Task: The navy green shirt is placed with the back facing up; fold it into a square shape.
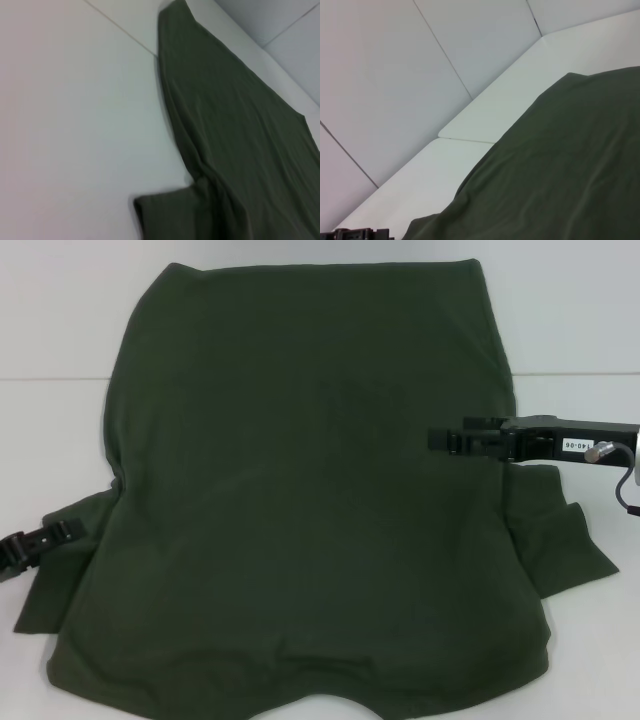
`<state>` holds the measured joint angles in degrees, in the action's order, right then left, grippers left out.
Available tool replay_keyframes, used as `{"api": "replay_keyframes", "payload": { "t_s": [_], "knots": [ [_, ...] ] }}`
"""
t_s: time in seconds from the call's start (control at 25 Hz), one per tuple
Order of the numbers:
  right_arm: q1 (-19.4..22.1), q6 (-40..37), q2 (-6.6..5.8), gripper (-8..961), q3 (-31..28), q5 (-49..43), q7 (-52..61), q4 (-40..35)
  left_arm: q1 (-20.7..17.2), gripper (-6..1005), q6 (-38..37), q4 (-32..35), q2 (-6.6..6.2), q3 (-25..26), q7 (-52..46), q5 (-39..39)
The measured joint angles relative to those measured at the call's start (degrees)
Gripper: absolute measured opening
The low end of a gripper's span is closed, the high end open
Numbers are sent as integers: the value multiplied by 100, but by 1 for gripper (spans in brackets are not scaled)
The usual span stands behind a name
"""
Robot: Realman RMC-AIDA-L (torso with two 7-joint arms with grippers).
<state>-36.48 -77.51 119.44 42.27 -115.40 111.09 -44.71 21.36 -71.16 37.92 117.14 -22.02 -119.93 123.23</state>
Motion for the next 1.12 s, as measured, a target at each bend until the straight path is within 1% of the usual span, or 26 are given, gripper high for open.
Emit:
{"api": "replay_keyframes", "payload": {
  "t_s": [0.36,0.64,0.84,1.12],
  "knots": [
    [-3,-7,1,906,-13,9,0,0,-99,886,-321,45,17,69,-104,-51],
    [7,-30,1,902,-18,18,0,-2,-86,885,-228,49,14,72,-147,-54],
    [23,-32,-3,900,-18,58,0,-1,7,885,-77,26,23,74,-150,-64],
    [22,-17,-14,896,-18,62,0,4,41,886,-108,78,43,75,-176,-64]
  ]
}}
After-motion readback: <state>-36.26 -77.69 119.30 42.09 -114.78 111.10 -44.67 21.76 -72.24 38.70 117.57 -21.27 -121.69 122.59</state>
